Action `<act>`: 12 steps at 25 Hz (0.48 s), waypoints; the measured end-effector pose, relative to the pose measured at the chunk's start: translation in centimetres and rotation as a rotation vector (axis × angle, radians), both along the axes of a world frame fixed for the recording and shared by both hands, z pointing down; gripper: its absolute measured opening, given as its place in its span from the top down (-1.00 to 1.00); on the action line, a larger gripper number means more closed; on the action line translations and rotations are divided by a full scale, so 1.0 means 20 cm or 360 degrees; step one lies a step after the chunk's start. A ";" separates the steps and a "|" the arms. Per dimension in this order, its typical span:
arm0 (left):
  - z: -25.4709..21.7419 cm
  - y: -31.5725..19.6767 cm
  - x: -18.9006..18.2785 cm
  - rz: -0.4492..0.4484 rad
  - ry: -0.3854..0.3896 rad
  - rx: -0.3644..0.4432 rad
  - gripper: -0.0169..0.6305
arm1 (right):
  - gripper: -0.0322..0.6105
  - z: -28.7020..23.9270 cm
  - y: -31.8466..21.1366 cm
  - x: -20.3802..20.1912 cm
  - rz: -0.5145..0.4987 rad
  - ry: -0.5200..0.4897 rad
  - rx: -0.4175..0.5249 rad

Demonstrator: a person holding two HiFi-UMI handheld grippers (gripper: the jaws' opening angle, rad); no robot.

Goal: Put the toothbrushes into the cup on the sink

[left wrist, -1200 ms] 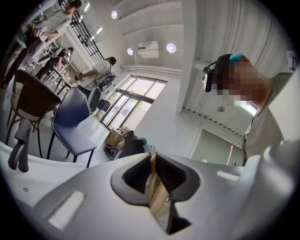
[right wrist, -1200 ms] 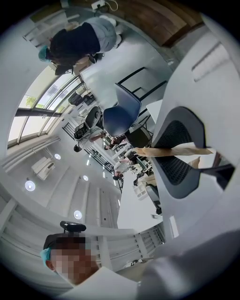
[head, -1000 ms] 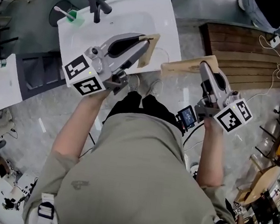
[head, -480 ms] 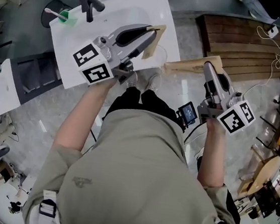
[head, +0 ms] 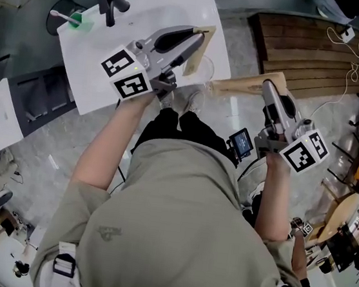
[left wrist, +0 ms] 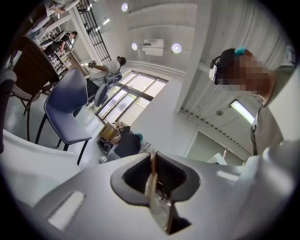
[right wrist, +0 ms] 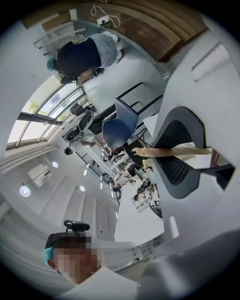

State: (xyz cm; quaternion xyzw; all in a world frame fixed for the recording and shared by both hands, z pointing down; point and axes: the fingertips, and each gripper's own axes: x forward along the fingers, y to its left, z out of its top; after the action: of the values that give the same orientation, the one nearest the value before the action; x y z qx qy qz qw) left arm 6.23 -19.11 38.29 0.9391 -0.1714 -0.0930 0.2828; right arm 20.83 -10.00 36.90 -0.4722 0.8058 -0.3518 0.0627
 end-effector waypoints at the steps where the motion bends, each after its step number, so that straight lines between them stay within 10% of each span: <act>1: 0.00 0.00 0.01 0.0007 0.0009 0.0002 0.82 | 0.73 0.00 0.00 0.00 0.0001 0.0003 -0.0004; 12: 0.03 0.00 0.04 0.0038 0.0070 -0.0001 0.82 | 0.73 0.04 0.01 -0.01 0.0000 0.0021 -0.0031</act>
State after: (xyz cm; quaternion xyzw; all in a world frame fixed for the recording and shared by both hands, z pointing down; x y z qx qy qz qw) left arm 7.11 -19.10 38.98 0.9388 -0.1539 -0.1100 0.2879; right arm 20.54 -9.87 37.66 -0.4752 0.8027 -0.3565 0.0527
